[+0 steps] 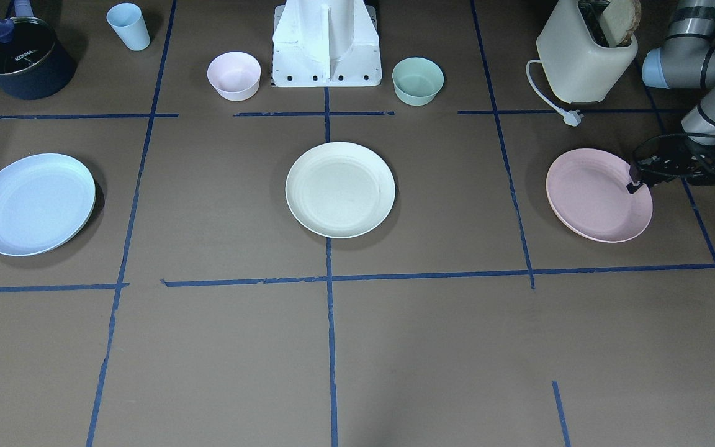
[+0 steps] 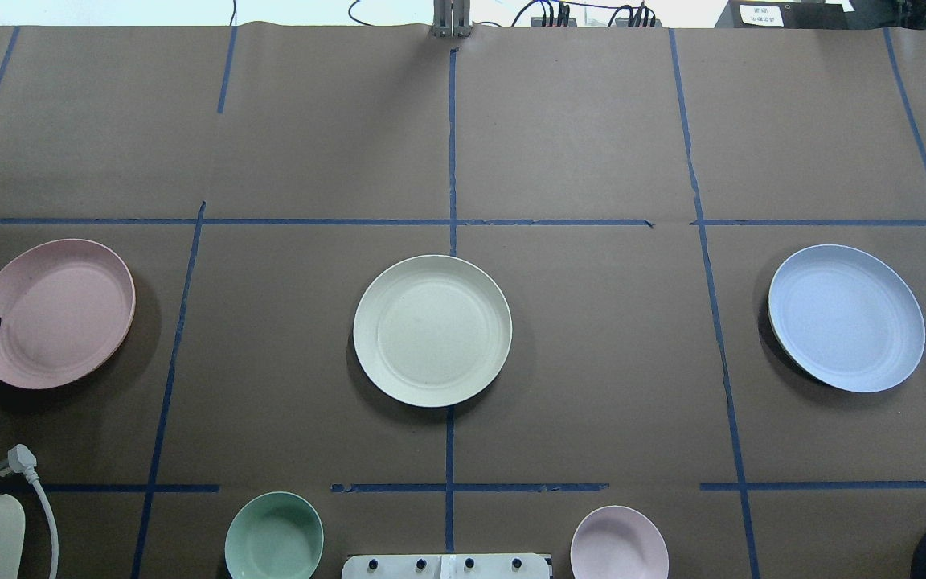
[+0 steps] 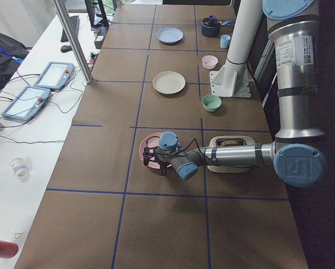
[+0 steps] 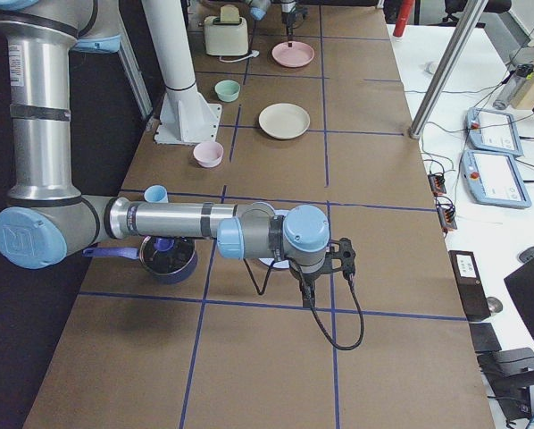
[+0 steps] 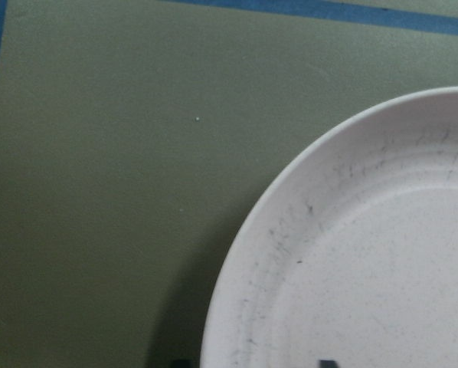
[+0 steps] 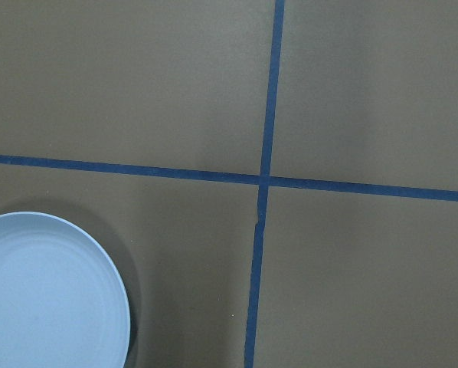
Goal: Stack three plates with pink and blue
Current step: 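Lower the left gripper to the pink plate's rim and grasp it, then carry the pink plate with the left gripper onto the cream plate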
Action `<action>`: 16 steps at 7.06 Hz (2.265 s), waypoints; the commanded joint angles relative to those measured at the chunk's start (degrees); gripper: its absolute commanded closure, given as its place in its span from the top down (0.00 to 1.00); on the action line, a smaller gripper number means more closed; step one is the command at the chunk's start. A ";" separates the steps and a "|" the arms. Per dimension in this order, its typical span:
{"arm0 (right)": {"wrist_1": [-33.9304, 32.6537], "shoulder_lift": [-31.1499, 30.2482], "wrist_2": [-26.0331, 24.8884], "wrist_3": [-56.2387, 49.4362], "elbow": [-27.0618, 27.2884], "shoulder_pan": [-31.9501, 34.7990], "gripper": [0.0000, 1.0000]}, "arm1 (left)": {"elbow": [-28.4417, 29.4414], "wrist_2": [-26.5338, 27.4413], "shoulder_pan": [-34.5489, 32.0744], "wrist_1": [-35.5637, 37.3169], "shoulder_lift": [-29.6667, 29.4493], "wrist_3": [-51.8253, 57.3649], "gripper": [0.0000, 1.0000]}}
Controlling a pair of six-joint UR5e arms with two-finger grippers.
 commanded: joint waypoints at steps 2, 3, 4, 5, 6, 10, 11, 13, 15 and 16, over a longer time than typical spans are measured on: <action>0.00 0.43 0.01 0.00 0.54 0.00 1.00 | -0.76 -7.75 -1.22 0.51 -0.06 -0.37 0.00; 0.00 0.35 -0.16 0.09 0.37 0.00 1.00 | -0.85 -13.46 -7.32 0.95 -0.41 -0.37 0.00; 0.09 -0.43 -0.25 -0.17 0.37 0.00 1.00 | -1.20 -19.78 -13.38 3.74 -0.76 -0.37 0.00; 1.04 -0.88 -0.34 -0.18 0.20 0.00 1.00 | -2.33 -23.67 -14.92 5.59 -0.94 -0.37 0.00; 1.75 -1.23 -0.52 0.08 0.20 0.00 1.00 | -5.30 -23.80 -15.72 9.26 -1.37 -0.72 0.00; 7.70 -1.23 -0.78 13.55 0.64 -6.65 1.00 | -17.78 -13.91 -3.83 17.56 -13.13 -25.26 0.00; 11.74 -1.23 -0.87 20.41 0.20 -9.29 1.00 | -19.90 -8.91 2.49 17.65 -16.46 -33.95 0.00; 20.07 -2.80 -2.09 31.86 0.20 -13.34 1.00 | -20.89 2.08 13.84 18.61 -23.31 -45.33 0.00; 29.67 -4.74 -6.14 42.23 -0.24 -19.22 1.00 | -20.89 10.35 22.38 26.67 -31.05 -48.52 0.00; 30.92 -5.18 -6.14 44.45 -0.42 -21.16 1.00 | -20.54 14.57 26.07 26.79 -31.43 -49.32 0.00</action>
